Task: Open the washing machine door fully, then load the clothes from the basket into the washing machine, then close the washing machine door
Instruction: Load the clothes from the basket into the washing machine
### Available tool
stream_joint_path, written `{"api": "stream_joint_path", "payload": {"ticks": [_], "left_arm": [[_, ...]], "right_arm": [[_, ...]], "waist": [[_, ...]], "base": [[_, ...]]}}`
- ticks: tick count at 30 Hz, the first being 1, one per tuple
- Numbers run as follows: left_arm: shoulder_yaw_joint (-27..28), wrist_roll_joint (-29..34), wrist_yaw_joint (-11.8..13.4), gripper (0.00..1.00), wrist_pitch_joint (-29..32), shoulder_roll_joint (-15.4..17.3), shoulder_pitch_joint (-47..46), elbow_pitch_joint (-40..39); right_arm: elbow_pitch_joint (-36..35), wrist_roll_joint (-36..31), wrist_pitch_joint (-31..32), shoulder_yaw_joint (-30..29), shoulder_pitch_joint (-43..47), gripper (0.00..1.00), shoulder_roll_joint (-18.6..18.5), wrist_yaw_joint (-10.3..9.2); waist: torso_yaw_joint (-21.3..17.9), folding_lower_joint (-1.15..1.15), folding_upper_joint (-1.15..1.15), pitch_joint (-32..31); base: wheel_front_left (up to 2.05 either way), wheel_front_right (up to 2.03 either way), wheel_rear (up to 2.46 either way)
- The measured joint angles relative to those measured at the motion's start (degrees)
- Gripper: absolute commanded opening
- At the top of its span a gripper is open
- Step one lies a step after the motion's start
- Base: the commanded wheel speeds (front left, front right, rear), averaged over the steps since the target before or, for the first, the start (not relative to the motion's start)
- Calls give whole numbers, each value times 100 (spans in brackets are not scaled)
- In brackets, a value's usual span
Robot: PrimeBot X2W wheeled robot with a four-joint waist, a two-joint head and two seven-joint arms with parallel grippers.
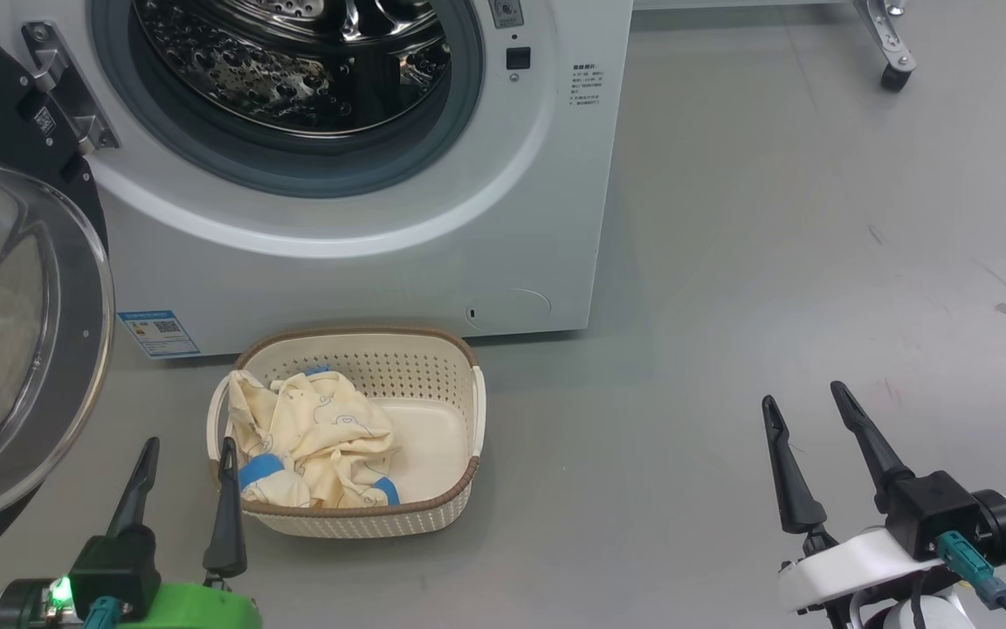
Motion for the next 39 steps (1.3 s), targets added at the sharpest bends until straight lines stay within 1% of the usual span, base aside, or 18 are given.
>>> {"api": "stream_joint_path", "payload": {"ticks": [17,25,28,39], "left_arm": [[-26,125,51,100,0,4,9,51],[-30,125,52,100,0,4,8,36],[-14,126,103,100,-1,4,7,4],[-59,132,102,100,0,3,5,-38]], "right_arm": [[-55,9,0,2,32,100,13,0],[-69,9,0,1,85,100,16,0],[-70,10,0,-3,85,100,18,0],[-70,10,0,-4,85,100,18,1]], "waist": [[34,0,0,47],[56,0,0,81],[68,0,0,91],[118,0,0,81]], "base": [[38,-38,0],[90,-90,0],[116,-116,0],[101,-101,0]]}}
